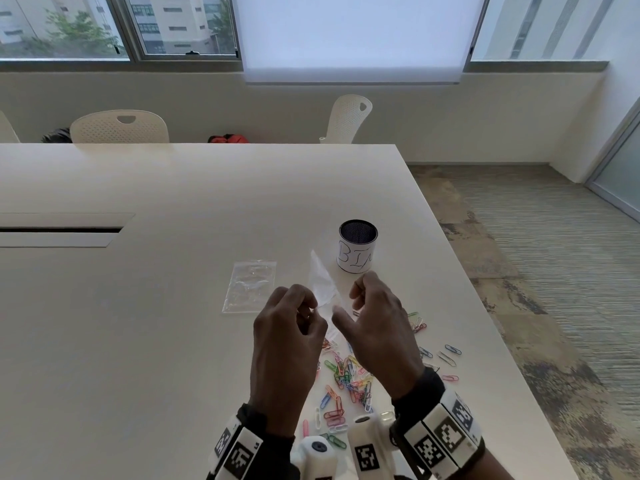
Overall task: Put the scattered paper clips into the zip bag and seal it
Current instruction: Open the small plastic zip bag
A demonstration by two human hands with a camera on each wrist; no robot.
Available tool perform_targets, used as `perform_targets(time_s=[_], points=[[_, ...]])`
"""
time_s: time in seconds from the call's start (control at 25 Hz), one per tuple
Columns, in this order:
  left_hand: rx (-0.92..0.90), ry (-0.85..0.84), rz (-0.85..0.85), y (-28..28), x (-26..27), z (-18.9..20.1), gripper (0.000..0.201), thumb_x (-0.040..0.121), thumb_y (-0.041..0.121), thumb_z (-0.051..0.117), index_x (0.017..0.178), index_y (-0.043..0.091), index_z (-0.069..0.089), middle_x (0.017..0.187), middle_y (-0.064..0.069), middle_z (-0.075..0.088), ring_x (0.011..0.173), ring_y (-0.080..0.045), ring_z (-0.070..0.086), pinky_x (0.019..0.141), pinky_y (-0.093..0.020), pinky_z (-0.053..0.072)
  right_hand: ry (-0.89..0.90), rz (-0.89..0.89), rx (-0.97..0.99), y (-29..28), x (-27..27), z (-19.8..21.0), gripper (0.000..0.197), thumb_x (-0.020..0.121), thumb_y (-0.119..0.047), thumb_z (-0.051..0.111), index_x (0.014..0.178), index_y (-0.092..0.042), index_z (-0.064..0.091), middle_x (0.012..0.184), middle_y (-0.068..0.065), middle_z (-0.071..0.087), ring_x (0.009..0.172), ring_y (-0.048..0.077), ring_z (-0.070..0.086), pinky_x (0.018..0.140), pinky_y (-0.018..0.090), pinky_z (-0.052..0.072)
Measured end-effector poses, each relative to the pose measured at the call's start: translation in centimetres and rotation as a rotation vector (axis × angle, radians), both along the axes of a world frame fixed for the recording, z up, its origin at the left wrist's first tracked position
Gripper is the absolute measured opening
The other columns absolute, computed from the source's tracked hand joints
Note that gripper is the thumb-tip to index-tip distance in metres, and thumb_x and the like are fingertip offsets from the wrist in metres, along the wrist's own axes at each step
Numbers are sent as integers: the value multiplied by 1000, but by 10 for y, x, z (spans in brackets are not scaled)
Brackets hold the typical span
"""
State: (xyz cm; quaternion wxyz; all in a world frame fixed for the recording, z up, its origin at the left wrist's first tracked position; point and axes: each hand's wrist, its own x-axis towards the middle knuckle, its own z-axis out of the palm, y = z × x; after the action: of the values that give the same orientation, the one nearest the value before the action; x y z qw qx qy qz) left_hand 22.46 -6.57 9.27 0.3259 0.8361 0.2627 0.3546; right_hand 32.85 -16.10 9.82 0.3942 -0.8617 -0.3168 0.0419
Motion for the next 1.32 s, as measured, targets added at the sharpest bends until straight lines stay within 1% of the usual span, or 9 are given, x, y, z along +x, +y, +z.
perform_targets(time_s=[0.28, 0.52, 0.68, 0.8, 0.88, 1.0, 1.12, 1.24, 1.32], points=[[-7, 59, -3, -2, -1, 0, 27, 82, -4, 80, 93, 17, 69, 93, 7, 61, 69, 4, 62, 66, -5, 50, -53, -53, 47, 17, 9, -3, 30, 86, -5, 73, 97, -21, 50, 98, -6, 58, 82, 12, 60, 74, 26, 54], [45, 10, -17, -2, -5, 4, 24, 90, 14, 80, 109, 21, 66, 104, 10, 57, 67, -3, 64, 64, -10, 54, -5, 49, 123, 15, 11, -3, 19, 91, -18, 75, 97, -25, 58, 100, -7, 63, 79, 11, 68, 73, 29, 61], [-51, 44, -223, 14, -32, 11, 75, 72, 64, 81, 137, 40, 51, 130, 25, 50, 109, 6, 55, 83, -7, 49, 157, 79, 171, 7, 16, 10, 16, 91, -11, 74, 98, -19, 63, 92, -3, 71, 70, 11, 75, 60, 26, 65], [50, 308, -353, 34, -42, 10, 118, 61, 75, 84, 156, 55, 18, 158, 36, 21, 143, 13, 23, 112, -10, 25, 280, 107, 196, 4, 18, 19, 20, 87, -5, 79, 100, -14, 66, 93, 2, 75, 65, 18, 78, 57, 37, 66], [208, 388, -369, 41, -38, 5, 125, 66, 72, 84, 160, 54, 5, 162, 32, 18, 145, 11, 12, 119, -18, 14, 395, 166, 205, 5, 15, 24, 25, 83, -9, 84, 101, -14, 66, 94, 6, 77, 69, 24, 79, 61, 41, 67], [245, 405, -364, 42, -31, -2, 112, 80, 52, 83, 164, 43, 9, 158, 15, 44, 139, 5, 33, 119, -21, 26, 502, 236, 211, 7, 10, 28, 31, 83, -15, 86, 104, -17, 63, 98, 7, 77, 73, 25, 79, 66, 41, 67], [185, 361, -315, 46, -33, -5, 98, 84, 38, 79, 161, 42, 18, 129, 21, 53, 117, 1, 53, 107, -25, 48, 197, 191, 212, 1, 10, 29, 25, 88, -33, 80, 103, -26, 61, 106, -11, 68, 78, 8, 72, 67, 24, 63], [116, 332, -280, 52, -36, -6, 94, 85, 32, 79, 159, 40, 22, 125, 21, 52, 115, 0, 54, 100, -20, 46, -21, 309, 216, -14, 7, 35, 27, 86, -58, 70, 94, -32, 66, 102, -17, 59, 83, 5, 62, 70, 17, 54], [87, 323, -286, 56, -36, -9, 95, 85, 33, 81, 159, 40, 21, 128, 19, 53, 118, 1, 54, 98, -16, 41, -64, 470, 14, -19, -1, 35, 34, 81, -63, 74, 101, -36, 71, 105, -20, 52, 91, 1, 55, 77, 14, 49]])
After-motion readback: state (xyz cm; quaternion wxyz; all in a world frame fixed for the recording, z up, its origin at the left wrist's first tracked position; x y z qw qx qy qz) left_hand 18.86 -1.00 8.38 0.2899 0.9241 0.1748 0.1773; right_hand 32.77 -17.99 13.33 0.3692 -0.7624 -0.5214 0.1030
